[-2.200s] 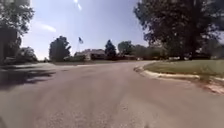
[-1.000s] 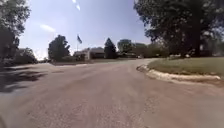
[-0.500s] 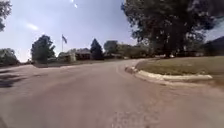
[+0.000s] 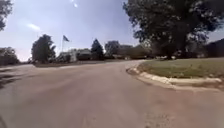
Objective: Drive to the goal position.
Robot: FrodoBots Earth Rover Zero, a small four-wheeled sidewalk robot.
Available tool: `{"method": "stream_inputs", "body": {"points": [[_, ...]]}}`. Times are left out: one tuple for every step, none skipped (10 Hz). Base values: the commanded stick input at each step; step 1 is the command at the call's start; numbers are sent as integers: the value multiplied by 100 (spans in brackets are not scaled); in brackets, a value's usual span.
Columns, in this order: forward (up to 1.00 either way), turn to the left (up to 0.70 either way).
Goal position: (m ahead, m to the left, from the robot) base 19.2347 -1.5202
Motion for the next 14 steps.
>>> {"method": "stream_inputs", "body": {"points": [[70, 0], [70, 0], [70, 0], [70, 0], [70, 0], [70, 0], [70, 0], [70, 0], [70, 0], [70, 0], [70, 0], [70, 0], [70, 0], [70, 0]]}}
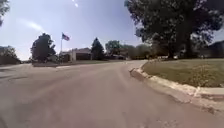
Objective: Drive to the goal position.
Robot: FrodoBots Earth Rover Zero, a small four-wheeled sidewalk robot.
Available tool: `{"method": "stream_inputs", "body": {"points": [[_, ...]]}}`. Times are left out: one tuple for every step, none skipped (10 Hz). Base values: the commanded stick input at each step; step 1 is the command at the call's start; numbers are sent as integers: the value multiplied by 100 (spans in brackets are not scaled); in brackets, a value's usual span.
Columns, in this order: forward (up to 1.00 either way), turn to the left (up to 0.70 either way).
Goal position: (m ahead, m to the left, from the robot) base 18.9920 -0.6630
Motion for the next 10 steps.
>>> {"method": "stream_inputs", "body": {"points": [[70, 0], [70, 0], [70, 0], [70, 0], [70, 0], [70, 0], [70, 0], [70, 0], [70, 0], [70, 0]]}}
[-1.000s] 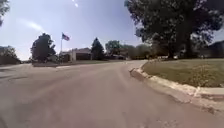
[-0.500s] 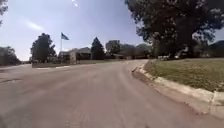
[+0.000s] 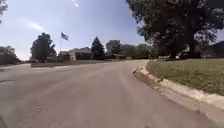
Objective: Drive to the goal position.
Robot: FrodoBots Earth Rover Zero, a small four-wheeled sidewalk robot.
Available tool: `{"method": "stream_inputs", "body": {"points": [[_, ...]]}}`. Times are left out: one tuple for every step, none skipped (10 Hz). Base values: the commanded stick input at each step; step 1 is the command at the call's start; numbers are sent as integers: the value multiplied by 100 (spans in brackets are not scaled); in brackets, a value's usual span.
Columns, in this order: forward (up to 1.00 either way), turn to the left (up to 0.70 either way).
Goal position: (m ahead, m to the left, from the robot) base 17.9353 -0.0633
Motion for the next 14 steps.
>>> {"method": "stream_inputs", "body": {"points": [[70, 0], [70, 0], [70, 0], [70, 0], [70, 0], [70, 0], [70, 0], [70, 0], [70, 0], [70, 0], [70, 0], [70, 0], [70, 0], [70, -3]]}}
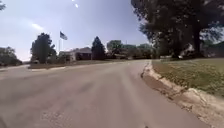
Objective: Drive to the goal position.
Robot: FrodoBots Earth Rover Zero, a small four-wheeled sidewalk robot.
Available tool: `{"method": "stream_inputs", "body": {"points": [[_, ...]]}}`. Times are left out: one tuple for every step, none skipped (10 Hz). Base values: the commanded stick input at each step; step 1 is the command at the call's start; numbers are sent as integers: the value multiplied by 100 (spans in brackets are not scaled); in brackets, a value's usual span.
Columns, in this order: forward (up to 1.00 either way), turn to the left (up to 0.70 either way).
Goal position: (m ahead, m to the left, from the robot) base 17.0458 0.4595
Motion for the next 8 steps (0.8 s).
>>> {"method": "stream_inputs", "body": {"points": [[70, -32], [70, -35], [70, -35], [70, -35], [70, -35], [70, -32], [70, -17], [70, -3]]}}
